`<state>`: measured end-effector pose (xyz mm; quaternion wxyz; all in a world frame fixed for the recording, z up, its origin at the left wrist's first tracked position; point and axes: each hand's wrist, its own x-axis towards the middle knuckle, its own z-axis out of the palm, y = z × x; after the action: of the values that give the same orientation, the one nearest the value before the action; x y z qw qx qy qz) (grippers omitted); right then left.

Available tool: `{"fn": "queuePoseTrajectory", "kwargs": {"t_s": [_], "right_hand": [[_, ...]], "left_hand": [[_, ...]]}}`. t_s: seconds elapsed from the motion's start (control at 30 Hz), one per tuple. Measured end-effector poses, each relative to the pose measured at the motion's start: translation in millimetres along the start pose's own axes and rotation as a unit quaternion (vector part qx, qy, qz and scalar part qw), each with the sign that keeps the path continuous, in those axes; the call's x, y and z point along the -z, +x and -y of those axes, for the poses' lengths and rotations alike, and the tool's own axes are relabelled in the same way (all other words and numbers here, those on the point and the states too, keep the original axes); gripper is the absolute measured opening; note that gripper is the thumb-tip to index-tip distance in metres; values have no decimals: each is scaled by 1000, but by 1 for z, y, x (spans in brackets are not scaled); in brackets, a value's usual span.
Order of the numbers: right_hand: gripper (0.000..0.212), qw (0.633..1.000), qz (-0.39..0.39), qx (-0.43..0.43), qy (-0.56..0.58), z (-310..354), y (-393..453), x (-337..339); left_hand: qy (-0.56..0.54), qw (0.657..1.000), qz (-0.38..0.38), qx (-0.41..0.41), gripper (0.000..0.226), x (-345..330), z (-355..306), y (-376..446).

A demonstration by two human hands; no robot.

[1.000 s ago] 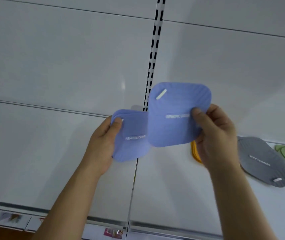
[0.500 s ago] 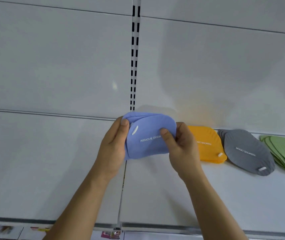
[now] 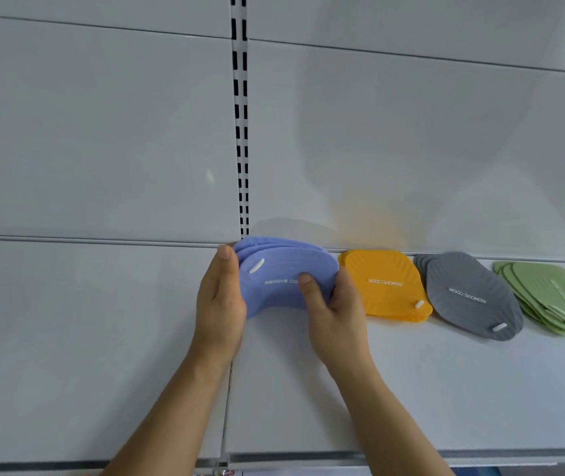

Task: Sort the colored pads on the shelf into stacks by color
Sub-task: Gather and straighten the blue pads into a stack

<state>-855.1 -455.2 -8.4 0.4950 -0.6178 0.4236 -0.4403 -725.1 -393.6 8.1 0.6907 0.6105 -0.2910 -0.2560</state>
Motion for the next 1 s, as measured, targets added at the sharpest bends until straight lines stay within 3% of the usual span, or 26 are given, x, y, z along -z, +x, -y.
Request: {"fn": "queuePoseTrajectory", "kwargs": {"t_s": [0.1, 0.17, 0.3, 0.4, 0.5, 0.67, 0.87, 1.0], "right_hand": [[18, 999, -10, 37, -3, 3, -3, 1], [17, 998, -17, 62, -5, 5, -5, 2], [24, 991, 0, 93, -97, 1, -12, 2], [25, 992, -10, 64, -105, -4, -6, 4], [33, 989, -16, 93, -110, 1, -1, 5], [35, 991, -15, 126, -50, 15, -9, -1], [37, 998, -3, 44, -48, 1, -5, 6], [38, 999, -11, 37, -29, 4, -6, 5]], "left_hand": [[122, 990, 54, -41, 43, 9, -7, 0], [165, 984, 47, -42, 37, 13, -6, 0], [116, 993, 26, -22, 16, 16, 2, -4], [87, 996, 35, 8, 21, 12, 6, -3], [67, 997, 29, 23, 22, 10, 5, 2], [45, 998, 12, -32, 26, 8, -10, -2], [90, 993, 44, 55, 28, 10, 13, -1], [108, 992, 47, 35, 32, 3, 13, -10]]}}
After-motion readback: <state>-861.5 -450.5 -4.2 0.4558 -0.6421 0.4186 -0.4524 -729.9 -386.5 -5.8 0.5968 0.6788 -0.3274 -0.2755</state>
